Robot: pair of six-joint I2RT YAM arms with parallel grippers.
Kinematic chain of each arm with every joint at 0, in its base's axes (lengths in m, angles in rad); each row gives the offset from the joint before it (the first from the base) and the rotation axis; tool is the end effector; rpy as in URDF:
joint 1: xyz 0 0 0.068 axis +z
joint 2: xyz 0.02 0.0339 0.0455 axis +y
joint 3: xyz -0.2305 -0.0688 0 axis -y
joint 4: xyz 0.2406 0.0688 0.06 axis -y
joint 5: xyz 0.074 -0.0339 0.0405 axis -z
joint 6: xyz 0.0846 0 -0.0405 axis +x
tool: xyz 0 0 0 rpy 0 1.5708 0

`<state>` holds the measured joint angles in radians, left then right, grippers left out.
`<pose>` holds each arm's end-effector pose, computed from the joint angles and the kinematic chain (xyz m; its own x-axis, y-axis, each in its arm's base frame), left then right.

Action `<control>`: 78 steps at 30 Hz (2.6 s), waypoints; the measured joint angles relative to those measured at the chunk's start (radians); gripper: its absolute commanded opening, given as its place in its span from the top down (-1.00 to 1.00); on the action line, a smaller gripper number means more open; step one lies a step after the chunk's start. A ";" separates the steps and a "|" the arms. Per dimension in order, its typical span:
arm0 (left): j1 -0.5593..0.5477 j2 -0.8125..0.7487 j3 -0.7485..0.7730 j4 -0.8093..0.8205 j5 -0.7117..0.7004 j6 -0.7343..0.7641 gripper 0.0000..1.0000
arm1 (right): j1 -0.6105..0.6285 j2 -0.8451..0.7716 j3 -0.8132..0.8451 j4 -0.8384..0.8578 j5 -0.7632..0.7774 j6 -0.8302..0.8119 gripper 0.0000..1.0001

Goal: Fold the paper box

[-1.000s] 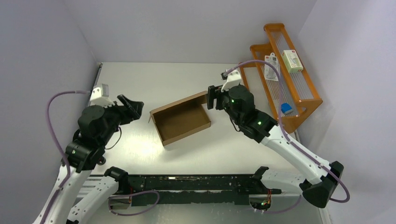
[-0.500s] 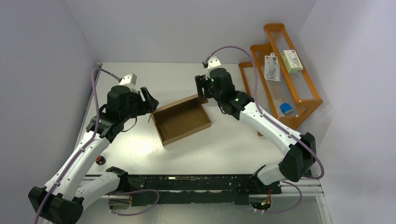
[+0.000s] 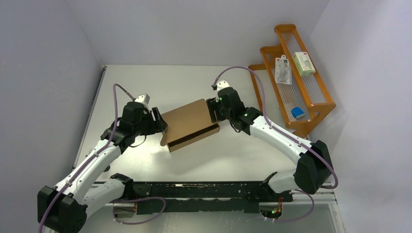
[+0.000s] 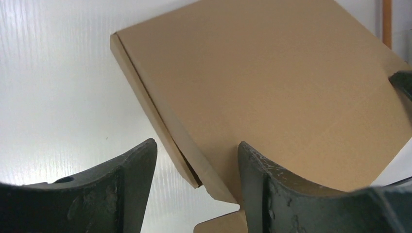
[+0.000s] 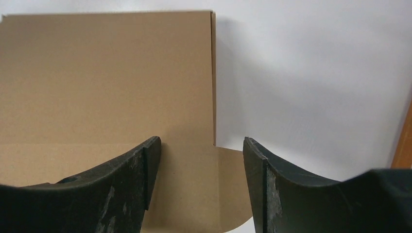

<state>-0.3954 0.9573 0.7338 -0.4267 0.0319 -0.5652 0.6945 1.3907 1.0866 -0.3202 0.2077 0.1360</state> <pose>0.2402 -0.1032 0.2112 -0.6905 -0.2919 -0.6618 0.0457 0.8955 -0.4426 0.2827 0.2128 0.2338 -0.5125 -0.2542 -0.8202 -0.4322 0.9017 -0.0094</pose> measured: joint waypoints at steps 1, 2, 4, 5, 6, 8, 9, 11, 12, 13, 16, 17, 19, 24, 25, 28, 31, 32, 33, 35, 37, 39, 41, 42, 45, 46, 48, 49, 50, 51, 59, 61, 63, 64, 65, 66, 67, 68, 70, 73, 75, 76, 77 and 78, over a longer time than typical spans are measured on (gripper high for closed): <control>0.000 0.000 -0.014 0.004 0.000 -0.003 -0.35 | 0.000 -0.003 -0.016 0.000 -0.001 0.005 -0.32; 0.000 0.000 -0.028 0.010 0.000 -0.008 -0.36 | 0.000 -0.005 -0.030 0.000 -0.003 0.010 -0.32; 0.000 0.000 -0.054 0.016 -0.001 -0.019 -0.36 | 0.000 -0.006 -0.045 0.001 -0.006 0.018 -0.33; 0.000 0.000 -0.067 0.022 -0.002 -0.024 -0.36 | -0.002 -0.006 -0.050 0.002 -0.006 0.021 -0.33; 0.000 0.000 -0.080 0.028 -0.002 -0.031 -0.36 | -0.005 -0.006 -0.052 0.002 -0.008 0.023 -0.33; 0.000 0.000 -0.101 0.041 -0.002 -0.042 -0.36 | -0.021 -0.010 -0.055 0.010 -0.019 0.030 -0.33; 0.000 0.000 -0.109 0.048 -0.002 -0.047 -0.36 | -0.036 -0.014 -0.056 0.016 -0.034 0.037 -0.33; 0.000 0.000 -0.121 0.064 -0.002 -0.058 -0.36 | -0.069 -0.022 -0.056 0.037 -0.055 0.048 -0.33; 0.000 0.000 -0.124 0.072 -0.002 -0.064 -0.36 | -0.081 -0.026 -0.056 0.047 -0.063 0.054 -0.33; 0.000 0.001 -0.129 0.081 -0.002 -0.068 -0.35 | -0.091 -0.029 -0.056 0.061 -0.069 0.061 -0.32; 0.000 0.004 -0.145 0.109 -0.001 -0.080 -0.34 | -0.100 -0.026 -0.056 0.098 -0.098 0.071 -0.29; 0.000 0.008 -0.153 0.119 -0.001 -0.084 -0.33 | -0.100 -0.019 -0.056 0.108 -0.108 0.074 -0.27; 0.000 0.017 -0.166 0.135 0.000 -0.090 -0.33 | -0.100 0.004 -0.056 0.129 -0.133 0.081 -0.24; 0.000 0.046 -0.195 0.169 0.002 -0.095 -0.32 | -0.100 0.058 -0.112 0.173 -0.162 0.097 -0.15; 0.000 0.053 -0.200 0.177 0.004 -0.095 -0.31 | -0.100 0.061 -0.133 0.177 -0.164 0.099 -0.13; 0.000 0.071 -0.212 0.198 0.010 -0.095 -0.28 | -0.101 0.064 -0.192 0.190 -0.167 0.106 -0.09; 0.000 0.097 -0.217 0.216 0.016 -0.092 -0.22 | -0.103 0.064 -0.240 0.221 -0.177 0.112 -0.05; 0.000 0.105 -0.219 0.221 0.018 -0.089 -0.20 | -0.104 0.064 -0.255 0.237 -0.182 0.114 -0.03; 0.000 0.113 -0.219 0.226 0.018 -0.085 -0.18 | -0.104 0.064 -0.270 0.250 -0.187 0.115 -0.02; 0.000 0.130 -0.219 0.243 0.019 -0.080 -0.10 | -0.105 0.060 -0.302 0.281 -0.195 0.119 0.01; 0.000 0.150 -0.219 0.267 0.024 -0.077 -0.04 | -0.110 0.047 -0.338 0.317 -0.204 0.128 0.05; 0.000 0.178 -0.219 0.299 0.033 -0.074 -0.02 | -0.118 0.034 -0.368 0.350 -0.216 0.136 0.08; 0.000 0.214 -0.217 0.333 0.042 -0.070 0.01 | -0.130 0.020 -0.404 0.388 -0.226 0.150 0.11; 0.000 0.236 -0.212 0.351 0.051 -0.070 0.03 | -0.135 0.016 -0.418 0.404 -0.227 0.156 0.13; 0.000 0.298 -0.183 0.403 0.058 -0.061 0.07 | -0.155 0.006 -0.457 0.461 -0.243 0.179 0.18; 0.000 0.322 -0.173 0.424 0.061 -0.059 0.08 | -0.163 0.003 -0.471 0.483 -0.249 0.189 0.19; 0.000 0.362 -0.151 0.456 0.062 -0.053 0.09 | -0.182 0.003 -0.490 0.520 -0.263 0.209 0.21; 0.000 0.384 -0.137 0.468 0.062 -0.049 0.09 | -0.191 0.003 -0.495 0.532 -0.266 0.217 0.22; 0.000 0.406 -0.120 0.477 0.060 -0.043 0.08 | -0.197 0.003 -0.497 0.539 -0.268 0.223 0.22; 0.000 0.433 -0.098 0.486 0.058 -0.035 0.06 | -0.204 0.003 -0.499 0.544 -0.270 0.230 0.21; 0.001 0.450 -0.033 0.489 0.042 -0.007 -0.27 | -0.218 -0.021 -0.490 0.516 -0.263 0.251 0.05; 0.002 0.392 -0.043 0.483 0.037 -0.007 -0.31 | -0.220 -0.061 -0.491 0.500 -0.255 0.253 0.02; 0.002 0.325 -0.063 0.483 0.036 -0.008 -0.31 | -0.223 -0.108 -0.492 0.494 -0.248 0.254 0.01; 0.002 0.296 -0.076 0.485 0.037 -0.010 -0.31 | -0.224 -0.127 -0.494 0.496 -0.244 0.253 0.00; 0.002 0.273 -0.090 0.490 0.041 -0.012 -0.30 | -0.224 -0.137 -0.495 0.497 -0.243 0.254 0.01; 0.002 0.259 -0.104 0.493 0.045 -0.017 -0.29 | -0.224 -0.143 -0.500 0.503 -0.243 0.254 0.02; 0.002 0.256 -0.117 0.499 0.050 -0.022 -0.28 | -0.224 -0.142 -0.505 0.507 -0.244 0.257 0.04; 0.002 0.261 -0.131 0.505 0.055 -0.026 -0.27 | -0.224 -0.137 -0.511 0.510 -0.246 0.258 0.05; 0.002 0.284 -0.157 0.513 0.067 -0.031 -0.23 | -0.224 -0.113 -0.526 0.520 -0.253 0.266 0.08; 0.002 0.330 -0.190 0.520 0.082 -0.038 -0.16 | -0.224 -0.074 -0.559 0.535 -0.266 0.278 0.12; 0.002 0.354 -0.204 0.537 0.093 -0.045 -0.11 | -0.227 -0.064 -0.573 0.562 -0.272 0.291 0.14; 0.003 0.360 -0.204 0.553 0.098 -0.046 -0.08 | -0.227 -0.062 -0.574 0.572 -0.274 0.290 0.15; 0.003 0.368 -0.204 0.570 0.103 -0.045 -0.07 | -0.227 -0.057 -0.575 0.580 -0.276 0.290 0.17; 0.003 0.377 -0.204 0.582 0.108 -0.047 -0.05 | -0.228 -0.050 -0.575 0.590 -0.280 0.291 0.18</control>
<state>-0.3927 1.3338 0.5293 0.1555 0.1402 -0.6117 0.4667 1.3403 0.5117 0.2699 -0.0723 0.4267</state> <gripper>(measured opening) 0.552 0.428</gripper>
